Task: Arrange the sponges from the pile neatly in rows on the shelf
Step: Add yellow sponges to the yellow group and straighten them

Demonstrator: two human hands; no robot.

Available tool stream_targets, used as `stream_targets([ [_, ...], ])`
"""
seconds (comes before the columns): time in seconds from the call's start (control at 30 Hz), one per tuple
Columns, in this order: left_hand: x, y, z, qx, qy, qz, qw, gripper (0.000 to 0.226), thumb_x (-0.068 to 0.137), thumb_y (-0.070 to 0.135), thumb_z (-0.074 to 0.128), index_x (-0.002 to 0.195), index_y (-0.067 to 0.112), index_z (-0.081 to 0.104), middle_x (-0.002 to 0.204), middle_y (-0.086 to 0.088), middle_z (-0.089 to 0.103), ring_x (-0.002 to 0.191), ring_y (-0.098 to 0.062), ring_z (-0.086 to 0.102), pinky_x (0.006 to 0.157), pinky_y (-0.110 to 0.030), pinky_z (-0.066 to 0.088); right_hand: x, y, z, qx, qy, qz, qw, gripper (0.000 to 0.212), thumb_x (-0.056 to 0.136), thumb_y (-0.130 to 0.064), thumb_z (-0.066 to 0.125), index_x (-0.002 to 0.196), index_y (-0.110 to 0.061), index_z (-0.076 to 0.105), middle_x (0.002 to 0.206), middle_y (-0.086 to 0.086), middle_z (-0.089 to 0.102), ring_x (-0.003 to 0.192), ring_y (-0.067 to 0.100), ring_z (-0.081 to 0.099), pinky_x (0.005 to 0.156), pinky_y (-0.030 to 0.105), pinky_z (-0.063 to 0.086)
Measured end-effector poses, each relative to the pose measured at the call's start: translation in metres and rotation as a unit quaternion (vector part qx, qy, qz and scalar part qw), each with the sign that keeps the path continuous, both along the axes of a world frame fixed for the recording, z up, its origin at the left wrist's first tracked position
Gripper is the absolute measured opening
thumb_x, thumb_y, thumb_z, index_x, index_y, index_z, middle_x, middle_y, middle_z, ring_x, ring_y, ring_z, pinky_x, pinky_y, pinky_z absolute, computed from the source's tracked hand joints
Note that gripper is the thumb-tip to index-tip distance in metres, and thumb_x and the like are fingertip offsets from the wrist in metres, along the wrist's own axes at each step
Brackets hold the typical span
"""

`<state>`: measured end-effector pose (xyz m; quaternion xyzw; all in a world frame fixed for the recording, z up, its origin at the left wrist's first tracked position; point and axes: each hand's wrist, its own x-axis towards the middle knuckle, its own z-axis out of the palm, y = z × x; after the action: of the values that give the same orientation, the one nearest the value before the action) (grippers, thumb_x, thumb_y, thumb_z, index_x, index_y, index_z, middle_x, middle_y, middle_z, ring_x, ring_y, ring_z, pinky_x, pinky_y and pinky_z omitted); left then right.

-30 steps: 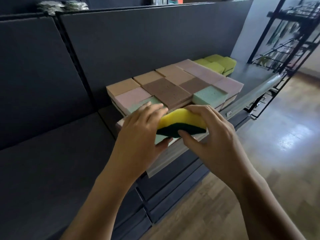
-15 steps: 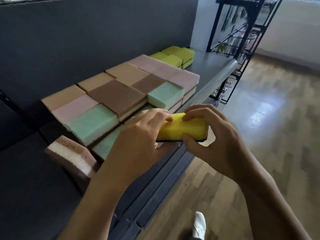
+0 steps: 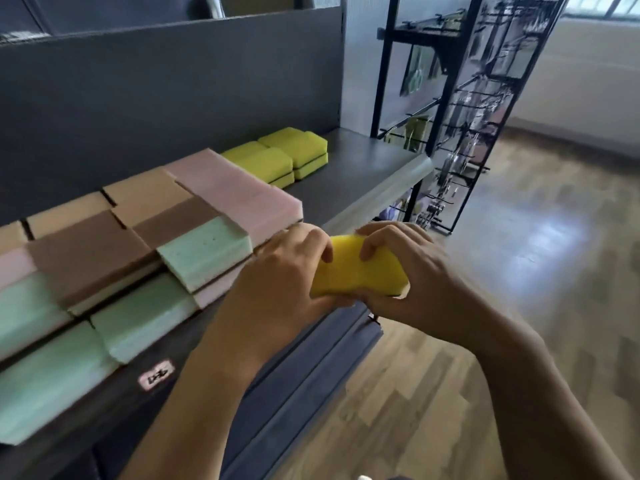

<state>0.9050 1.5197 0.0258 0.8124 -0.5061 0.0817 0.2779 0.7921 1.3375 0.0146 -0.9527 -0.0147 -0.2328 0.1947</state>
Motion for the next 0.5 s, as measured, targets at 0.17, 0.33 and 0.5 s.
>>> stream_targets([
  [0.17,-0.001,-0.027,-0.004,-0.006,0.075,-0.011,0.997,0.057,0.073,0.061,0.065,0.114,0.026,0.048,0.120,0.008,0.055,0.106,-0.010,0.052,0.083,-0.035,0.053,0.005,-0.041,0.001,0.016,-0.006,0.027,0.999,0.047,0.072,-0.035,0.079,0.109,-0.023,0.054,0.131,-0.004,0.054,0.119,0.017,0.050,0.092,0.038,0.047],
  [0.33,0.011,-0.044,-0.004,-0.007,0.075,0.024,0.997,0.062,0.070,0.062,0.065,0.117,0.026,0.048,0.113,0.010,0.056,0.098,-0.003,0.050,0.080,-0.026,0.053,0.026,-0.064,0.002,-0.001,-0.002,0.055,0.998,0.046,0.075,-0.035,0.079,0.113,-0.021,0.056,0.138,-0.003,0.052,0.134,0.016,0.042,0.105,0.036,0.041],
  [0.5,0.037,-0.058,0.002,-0.030,0.046,0.050,0.997,0.065,0.071,0.061,0.068,0.118,0.020,0.050,0.113,0.005,0.060,0.101,-0.012,0.057,0.081,-0.035,0.056,0.058,-0.068,0.016,-0.060,0.004,0.076,0.995,0.046,0.083,-0.045,0.073,0.121,-0.026,0.058,0.147,-0.007,0.046,0.142,0.013,0.033,0.113,0.038,0.034],
])
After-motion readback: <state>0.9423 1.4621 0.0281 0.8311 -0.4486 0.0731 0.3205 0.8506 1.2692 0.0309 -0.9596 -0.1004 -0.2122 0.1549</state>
